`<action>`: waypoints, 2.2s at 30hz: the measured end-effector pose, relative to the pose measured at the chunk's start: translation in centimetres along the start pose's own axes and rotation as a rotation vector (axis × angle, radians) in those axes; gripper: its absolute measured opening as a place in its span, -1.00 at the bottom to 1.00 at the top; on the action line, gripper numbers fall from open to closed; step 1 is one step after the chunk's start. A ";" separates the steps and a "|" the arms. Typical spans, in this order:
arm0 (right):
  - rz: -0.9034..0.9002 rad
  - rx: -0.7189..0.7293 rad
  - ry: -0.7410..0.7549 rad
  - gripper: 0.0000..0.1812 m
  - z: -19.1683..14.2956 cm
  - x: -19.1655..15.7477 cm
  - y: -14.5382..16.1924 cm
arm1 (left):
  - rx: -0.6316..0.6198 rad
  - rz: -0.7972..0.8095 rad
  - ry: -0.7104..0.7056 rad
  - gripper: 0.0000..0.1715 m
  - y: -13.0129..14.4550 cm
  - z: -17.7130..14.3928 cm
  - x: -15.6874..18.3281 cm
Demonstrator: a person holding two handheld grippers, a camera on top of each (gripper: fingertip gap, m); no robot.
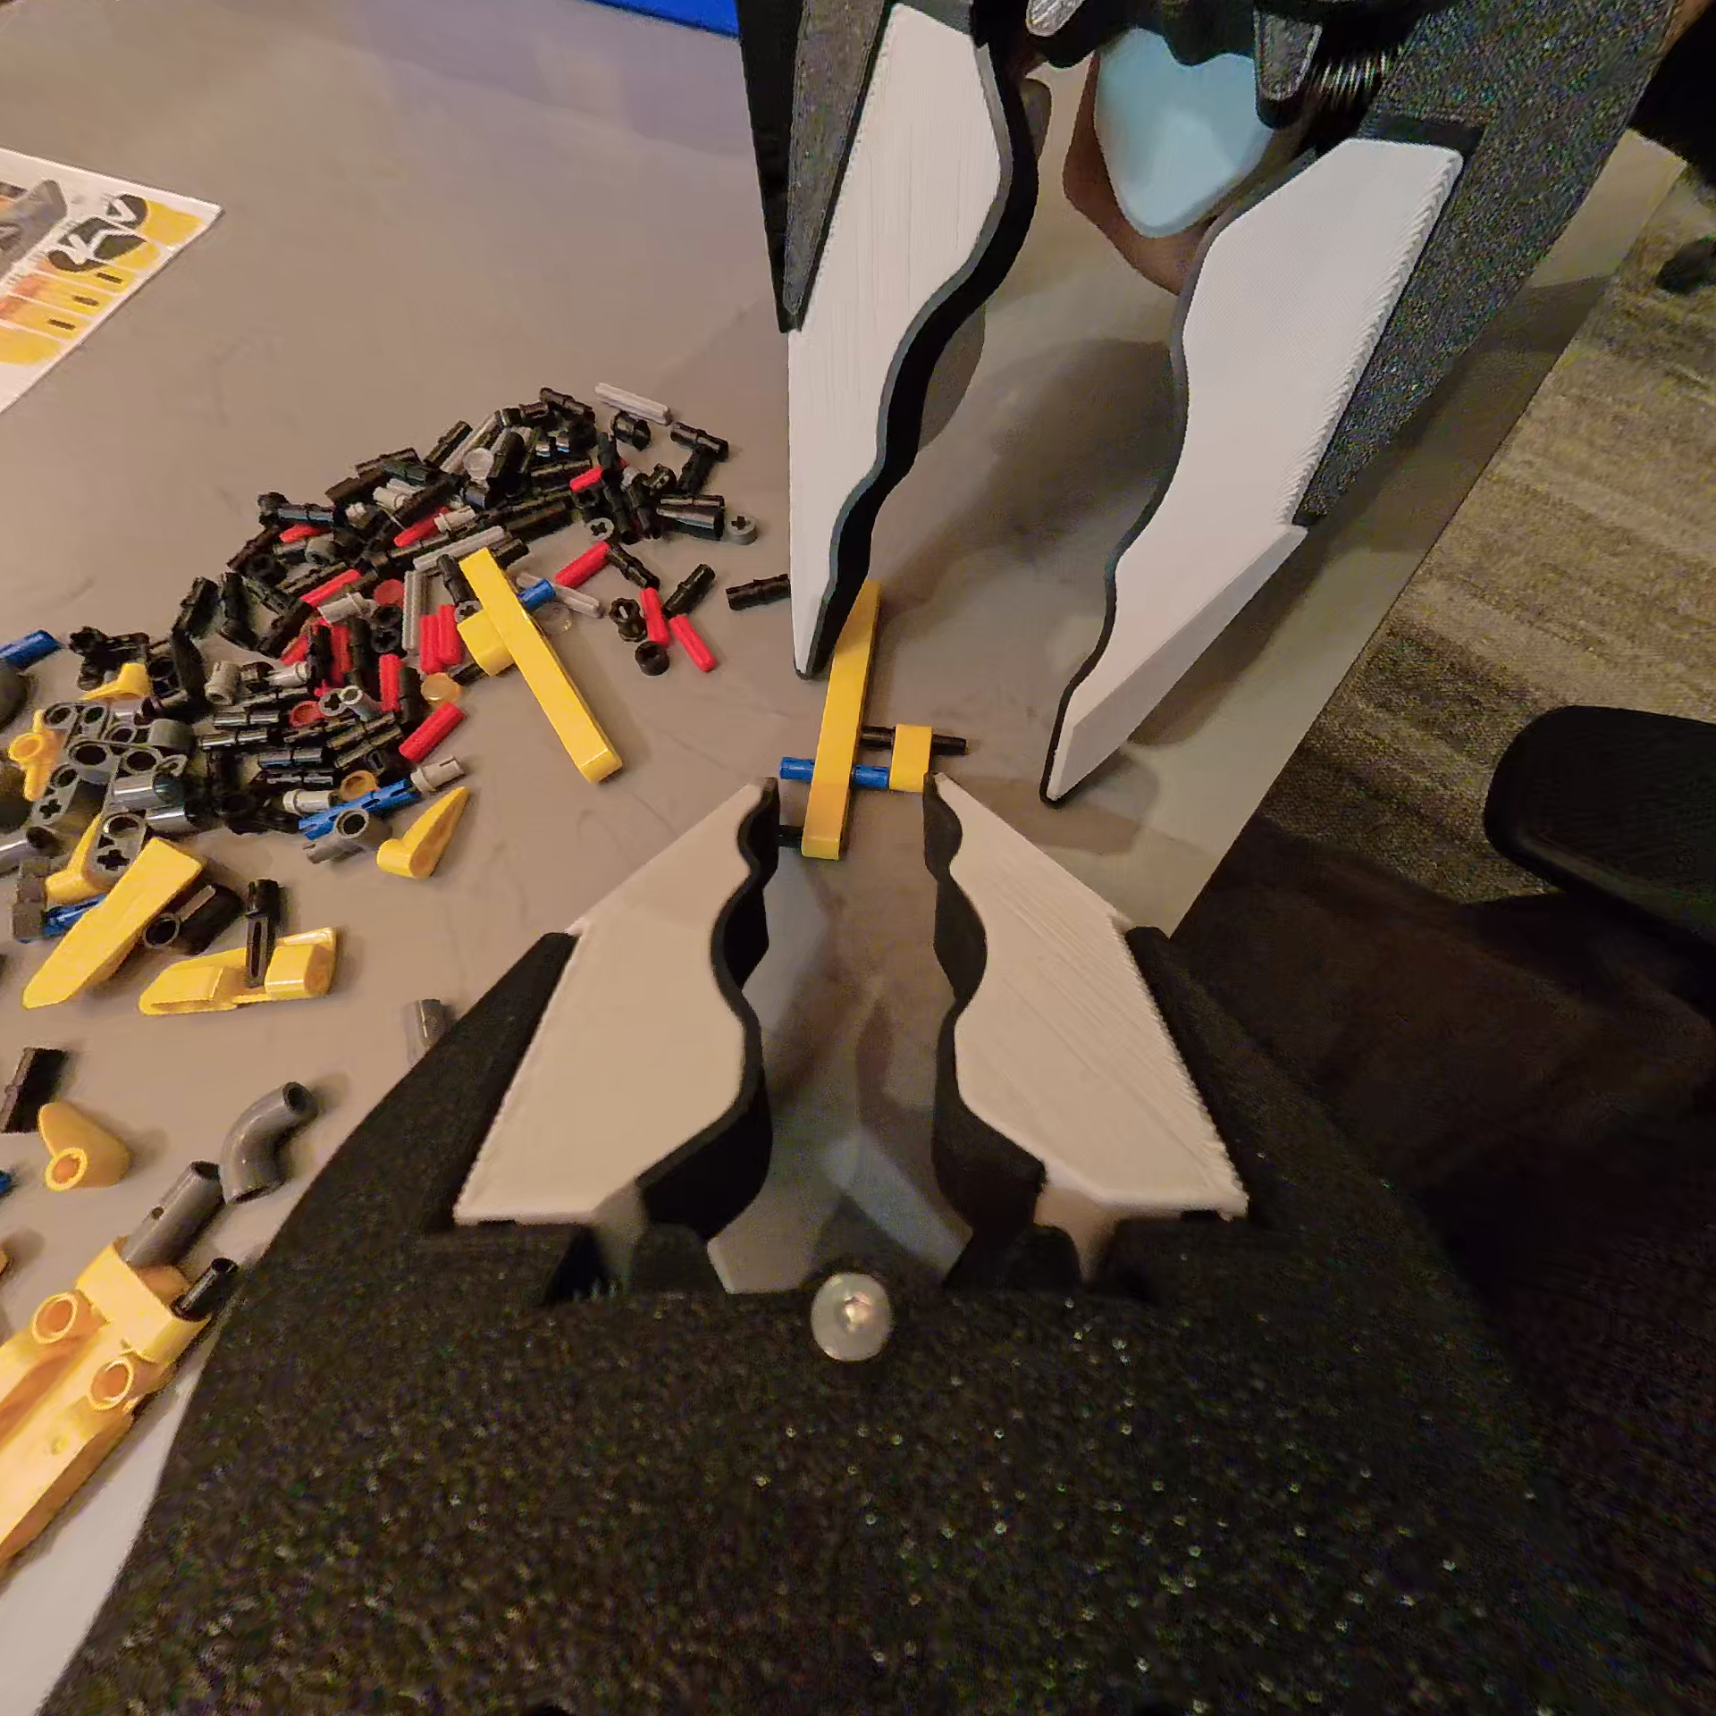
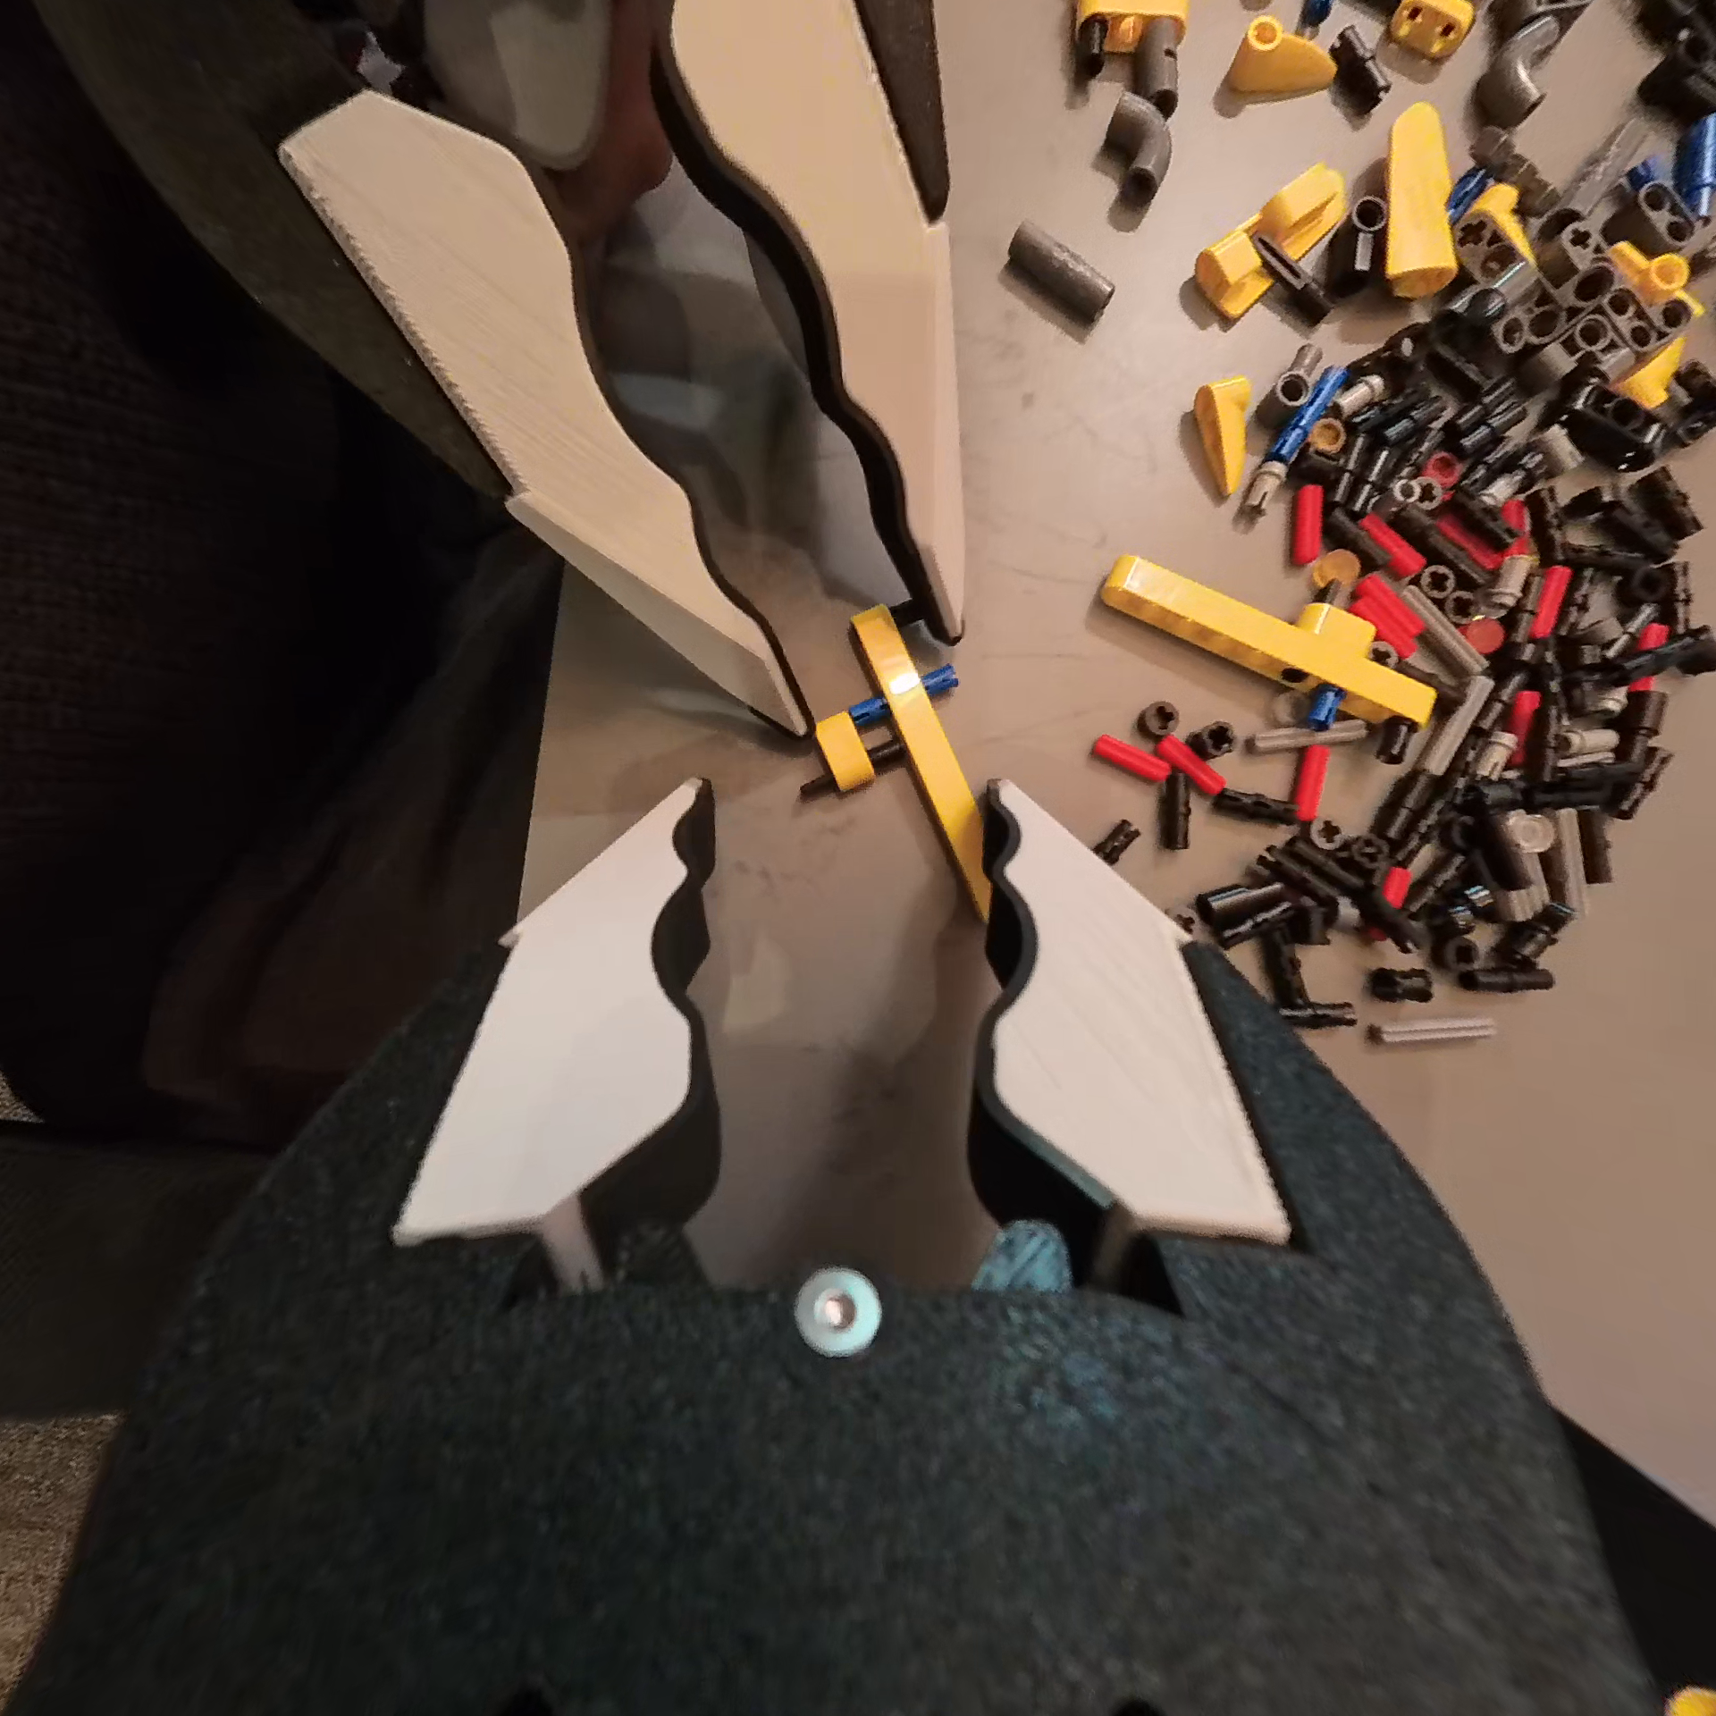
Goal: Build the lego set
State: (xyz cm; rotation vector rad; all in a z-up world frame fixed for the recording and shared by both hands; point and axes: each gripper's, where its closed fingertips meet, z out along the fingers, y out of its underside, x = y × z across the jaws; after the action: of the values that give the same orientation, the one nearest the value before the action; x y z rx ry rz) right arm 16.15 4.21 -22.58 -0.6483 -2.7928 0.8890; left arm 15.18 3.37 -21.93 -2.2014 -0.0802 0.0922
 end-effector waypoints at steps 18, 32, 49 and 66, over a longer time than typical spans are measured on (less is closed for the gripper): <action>0.021 0.034 0.022 -0.55 -0.1 -0.3 0.0 | 0.014 0.042 0.037 -0.65 0.1 -0.3 0.4; 0.015 0.069 0.096 -0.55 -0.6 0.2 0.2 | 0.012 0.060 0.047 -0.64 0.2 -0.5 0.5; -0.022 0.177 0.154 -1.00 -0.2 -0.6 -0.2 | 0.001 0.123 -0.015 -0.70 0.5 -1.0 -0.7; -0.029 0.205 0.161 -0.86 -1.2 -0.5 -0.7 | -0.004 0.163 -0.009 -0.68 0.5 -1.1 0.0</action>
State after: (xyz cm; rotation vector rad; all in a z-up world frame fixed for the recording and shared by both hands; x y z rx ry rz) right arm 16.70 4.09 -21.25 -0.6157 -2.5211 1.0501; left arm 15.30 2.22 -21.71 -2.2091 0.0947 0.1929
